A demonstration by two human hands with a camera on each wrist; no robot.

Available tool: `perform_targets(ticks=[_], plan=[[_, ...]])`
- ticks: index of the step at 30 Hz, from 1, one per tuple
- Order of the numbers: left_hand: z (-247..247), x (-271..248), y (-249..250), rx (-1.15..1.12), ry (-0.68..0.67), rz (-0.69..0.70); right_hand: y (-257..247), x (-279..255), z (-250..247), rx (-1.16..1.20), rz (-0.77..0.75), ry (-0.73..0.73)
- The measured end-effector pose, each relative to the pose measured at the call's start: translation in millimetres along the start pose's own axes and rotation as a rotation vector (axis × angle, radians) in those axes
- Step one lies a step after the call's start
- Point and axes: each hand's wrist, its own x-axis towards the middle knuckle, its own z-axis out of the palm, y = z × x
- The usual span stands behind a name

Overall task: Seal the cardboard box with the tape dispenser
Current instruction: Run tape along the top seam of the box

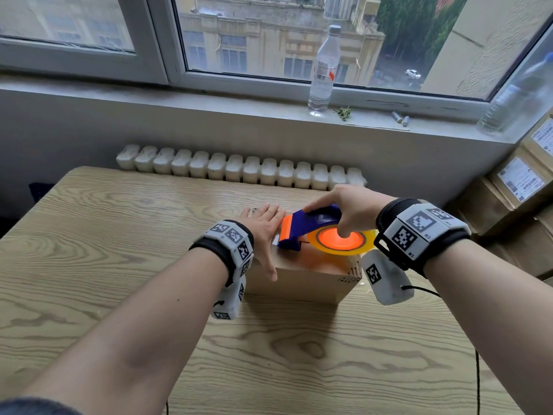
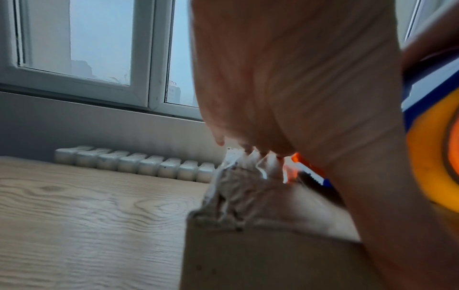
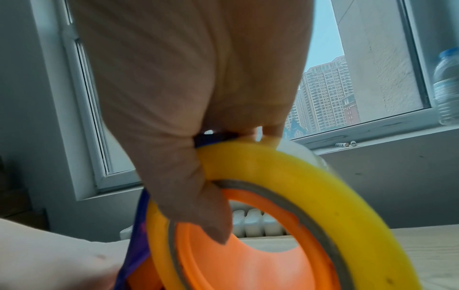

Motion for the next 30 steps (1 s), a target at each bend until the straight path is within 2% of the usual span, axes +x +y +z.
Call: perform_targets(ticks=[7,14,21,30], plan=[[10.2,7.4,3.8,-0.001,0.027,-0.014,3.7,-1.2,2.8,-0.040,0.012,0.001],[10.6,10.9,4.4,0.040,0.059,-0.013,19.7,-6.5,7.4,0.046,0.005,0.071],[12.4,12.8,6.7,0.013,0.052,-0.053,20.1,-8.4,18.4,0.117,-0.086,0.113],[9.3,12.1,9.7,0.004,0.076,-0.061,40.5,-26.1,-1.4,0.186,-0.148,0.104]])
